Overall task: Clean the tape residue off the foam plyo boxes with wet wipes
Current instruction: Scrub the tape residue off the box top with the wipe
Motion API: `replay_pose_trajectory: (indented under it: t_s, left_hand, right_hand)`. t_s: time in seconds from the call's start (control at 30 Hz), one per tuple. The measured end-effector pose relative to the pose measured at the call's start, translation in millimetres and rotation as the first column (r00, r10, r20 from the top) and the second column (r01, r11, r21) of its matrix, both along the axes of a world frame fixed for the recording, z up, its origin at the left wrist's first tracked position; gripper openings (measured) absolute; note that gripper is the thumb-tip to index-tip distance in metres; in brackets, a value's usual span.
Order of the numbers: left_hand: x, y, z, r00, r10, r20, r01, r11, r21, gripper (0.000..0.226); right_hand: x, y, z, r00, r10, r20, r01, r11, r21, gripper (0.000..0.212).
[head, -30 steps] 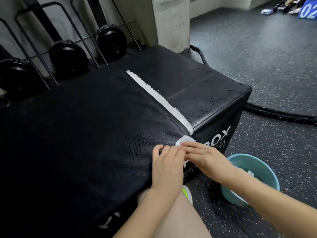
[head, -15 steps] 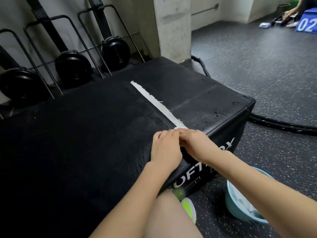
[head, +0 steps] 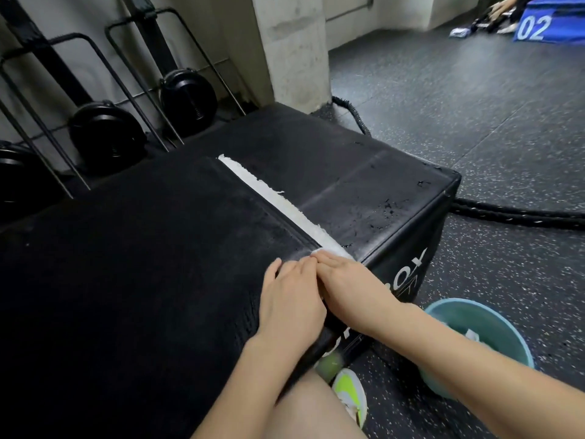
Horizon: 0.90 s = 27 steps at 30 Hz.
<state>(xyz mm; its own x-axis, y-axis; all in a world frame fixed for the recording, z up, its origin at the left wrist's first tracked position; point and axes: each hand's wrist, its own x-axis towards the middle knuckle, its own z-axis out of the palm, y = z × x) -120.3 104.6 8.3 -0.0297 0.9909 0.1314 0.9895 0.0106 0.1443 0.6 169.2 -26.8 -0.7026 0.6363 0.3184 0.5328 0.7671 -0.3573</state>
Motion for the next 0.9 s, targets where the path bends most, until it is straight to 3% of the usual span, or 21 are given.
replay_pose_trajectory:
  t_s: [0.2,0.3,0.5,0.7,0.9]
  left_hand:
    - [-16.4,19.3,21.1,1.0,0.016,0.013,-0.016,1.0,-0.012,0.029]
    - [1.5,-7.3,17.6,1.0,0.003,0.027,-0.006,0.993,0.114,0.03]
    - [9.5,-47.1,-14.8,0.996,-0.041,0.074,0.039,0.999,0.026,0.063]
    - [-13.1,-8.5,9.8,0.993,0.033,0.115,-0.033,0.999,-0.005,0.038]
    - [-18.8,-35.4,7.3,0.984,-0.014,0.178,-0.003,0.996,0.092,0.017]
  right_hand:
    - [-24.2,18.8,-0.5,0.998,-0.057,0.034,0.057,0.998,0.008,0.017]
    - [-1.8,-5.7,-2.5,0.998,-0.009,0.064,0.009,1.0,0.007,0.023]
    - [21.7,-43.0,0.1,0.996,0.086,0.025,-0.087,0.996,0.024,0.022]
    - [-10.8,-1.7,-0.7,0.999,0.046,0.008,-0.045,0.996,-0.082,0.04]
    - [11.9,-20.1,23.8,0.98,0.198,-0.026,-0.199,0.955,-0.221,0.032]
